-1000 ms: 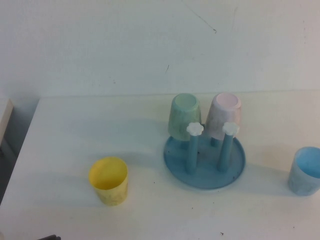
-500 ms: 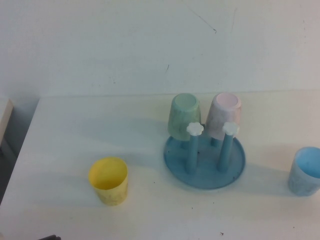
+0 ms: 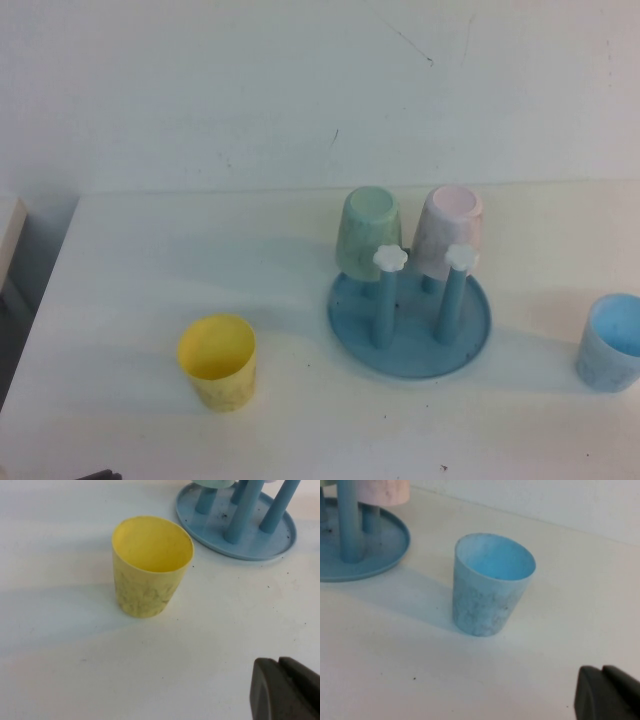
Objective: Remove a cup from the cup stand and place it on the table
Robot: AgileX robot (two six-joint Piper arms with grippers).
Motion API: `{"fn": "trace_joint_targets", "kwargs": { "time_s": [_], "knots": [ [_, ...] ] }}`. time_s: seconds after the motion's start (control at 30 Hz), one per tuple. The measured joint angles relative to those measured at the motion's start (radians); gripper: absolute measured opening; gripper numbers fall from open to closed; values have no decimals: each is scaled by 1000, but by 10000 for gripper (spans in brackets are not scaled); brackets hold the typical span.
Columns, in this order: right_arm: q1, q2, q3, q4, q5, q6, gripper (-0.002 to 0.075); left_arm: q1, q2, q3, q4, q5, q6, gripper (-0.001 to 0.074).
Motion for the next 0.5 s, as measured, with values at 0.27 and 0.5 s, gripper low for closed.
{"fn": "trace_joint_targets", "kwargs": {
  "time_s": [0.27, 0.5],
  "knots": [
    [25, 0, 0, -2, 0, 10, -1, 0, 0, 0, -2, 0, 0, -2],
    [25, 0, 0, -2, 4, 8, -1, 0, 0, 0, -4, 0, 0, -2]
  ]
}}
